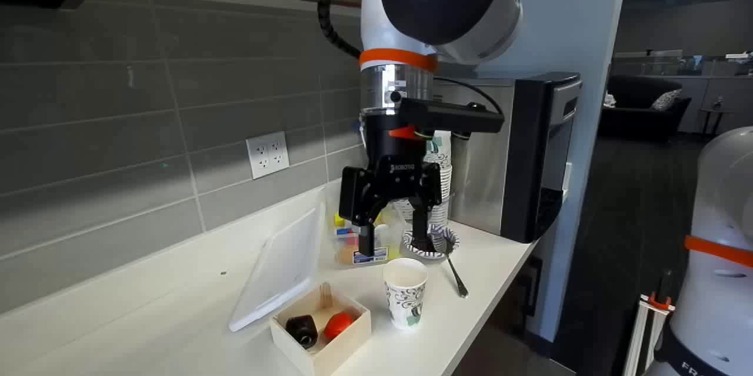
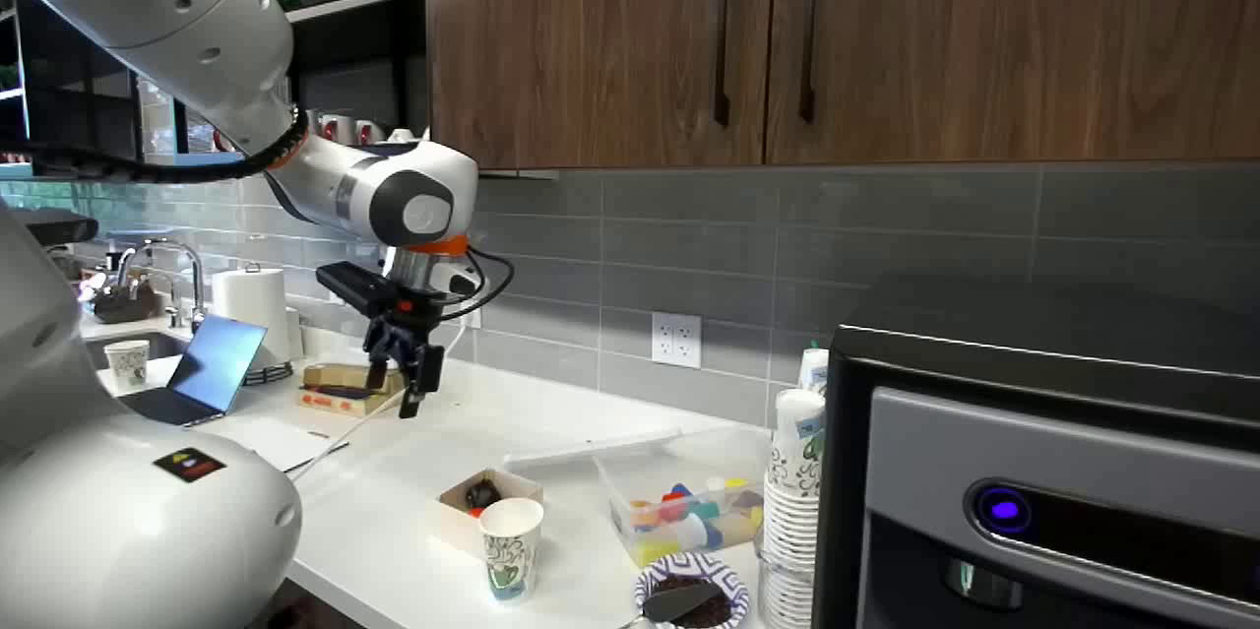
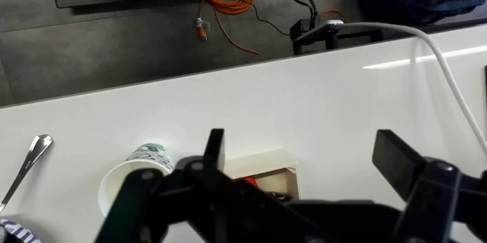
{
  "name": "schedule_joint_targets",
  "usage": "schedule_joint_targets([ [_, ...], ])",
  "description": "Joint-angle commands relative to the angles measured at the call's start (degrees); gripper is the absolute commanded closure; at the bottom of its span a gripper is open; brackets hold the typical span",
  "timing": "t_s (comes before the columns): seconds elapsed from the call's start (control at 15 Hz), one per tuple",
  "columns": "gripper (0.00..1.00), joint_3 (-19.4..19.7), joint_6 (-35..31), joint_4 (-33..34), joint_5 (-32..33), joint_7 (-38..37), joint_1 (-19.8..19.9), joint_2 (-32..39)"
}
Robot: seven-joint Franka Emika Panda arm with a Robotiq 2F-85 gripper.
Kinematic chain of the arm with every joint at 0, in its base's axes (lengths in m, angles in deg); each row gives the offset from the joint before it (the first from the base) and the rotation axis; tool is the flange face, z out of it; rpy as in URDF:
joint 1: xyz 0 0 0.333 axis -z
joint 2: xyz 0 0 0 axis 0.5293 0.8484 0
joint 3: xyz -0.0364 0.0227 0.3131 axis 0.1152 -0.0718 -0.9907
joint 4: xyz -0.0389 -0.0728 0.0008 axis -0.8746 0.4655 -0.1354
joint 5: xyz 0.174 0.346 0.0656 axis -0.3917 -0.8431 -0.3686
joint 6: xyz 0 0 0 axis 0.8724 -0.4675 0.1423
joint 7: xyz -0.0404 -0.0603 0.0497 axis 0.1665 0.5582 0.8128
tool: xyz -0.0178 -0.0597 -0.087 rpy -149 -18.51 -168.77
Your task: Move the objects in the wooden object to the storage bin, and put the wooden object in as wee
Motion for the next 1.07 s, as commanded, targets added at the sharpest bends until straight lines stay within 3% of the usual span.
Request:
schedule_joint_targets([
  [0.0, 0.0, -0.1, 0.1, 0.1, 0.0, 0.0, 0.1, 0.0],
  [0.2, 0.0, -0.1, 0.1, 0.1, 0.0, 0.0, 0.1, 0.0],
  [0.4, 0.0, 0.7, -1.6, 3.3, 3.0, 2.0, 1.8, 4.5],
  [1.0, 0.0, 3.8, -18.4, 11.6, 3.1, 13.8, 3.0, 26.8],
])
